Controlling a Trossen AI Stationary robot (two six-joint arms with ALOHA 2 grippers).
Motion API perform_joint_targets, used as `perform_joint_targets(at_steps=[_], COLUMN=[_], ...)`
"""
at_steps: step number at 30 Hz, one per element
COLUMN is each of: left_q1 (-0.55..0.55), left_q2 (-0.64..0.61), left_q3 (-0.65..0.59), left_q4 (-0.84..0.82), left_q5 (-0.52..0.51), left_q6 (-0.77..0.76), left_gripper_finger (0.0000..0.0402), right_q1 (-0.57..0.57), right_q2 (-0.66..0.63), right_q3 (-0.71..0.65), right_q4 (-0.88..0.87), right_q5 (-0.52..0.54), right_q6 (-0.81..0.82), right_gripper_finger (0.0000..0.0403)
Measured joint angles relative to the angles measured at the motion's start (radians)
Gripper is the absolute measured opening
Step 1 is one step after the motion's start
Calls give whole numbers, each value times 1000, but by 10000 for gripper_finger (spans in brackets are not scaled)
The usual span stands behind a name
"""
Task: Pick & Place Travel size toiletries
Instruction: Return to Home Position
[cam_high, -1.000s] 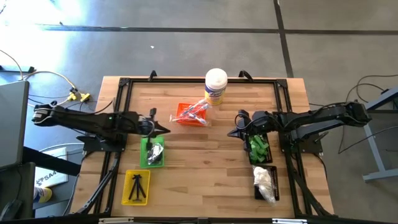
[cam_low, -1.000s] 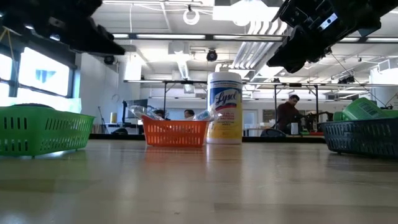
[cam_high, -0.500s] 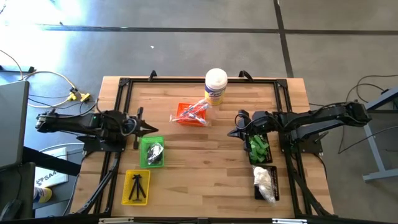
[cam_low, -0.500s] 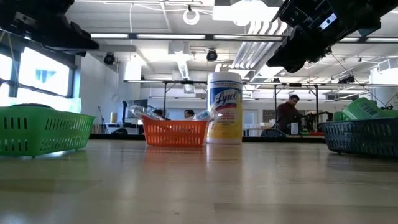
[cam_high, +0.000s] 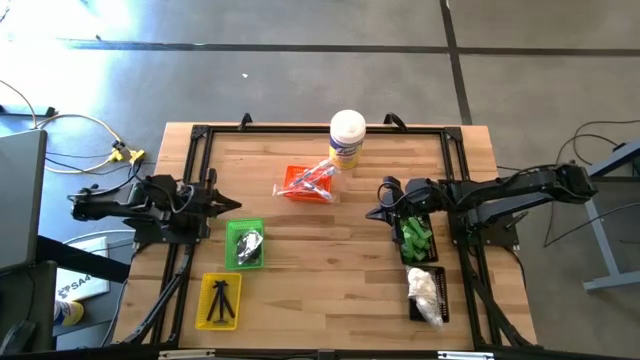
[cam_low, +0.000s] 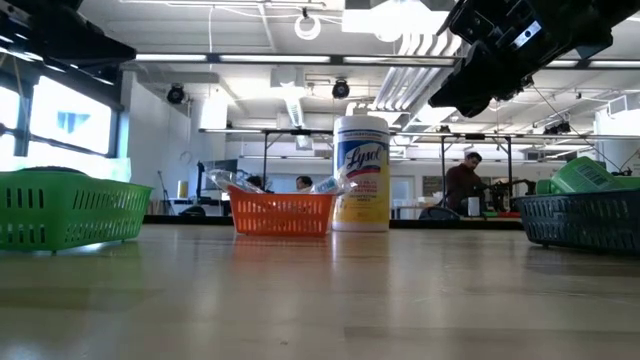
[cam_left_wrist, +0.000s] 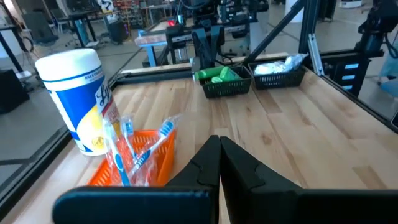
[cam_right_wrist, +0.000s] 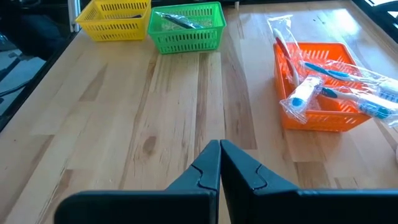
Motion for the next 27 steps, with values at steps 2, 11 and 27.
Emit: perform_joint_targets(at_steps=[2,11,27], left_q1=[0,0,0], left_q2=[-28,-25,-23], left_q3=[0,-32,-243], left_q4=[-17,3,240], left_q5=[0,2,53], left_q6=[0,2,0], left_gripper_finger=[1,1,1], right_q1=[0,0,-20], right_q2=[0,0,-46], right_q3=[0,0,0], right_q4=[0,4,15], right_q5=[-4,-7,10], right_q6=[0,22,22], right_gripper_finger=[3,3,3])
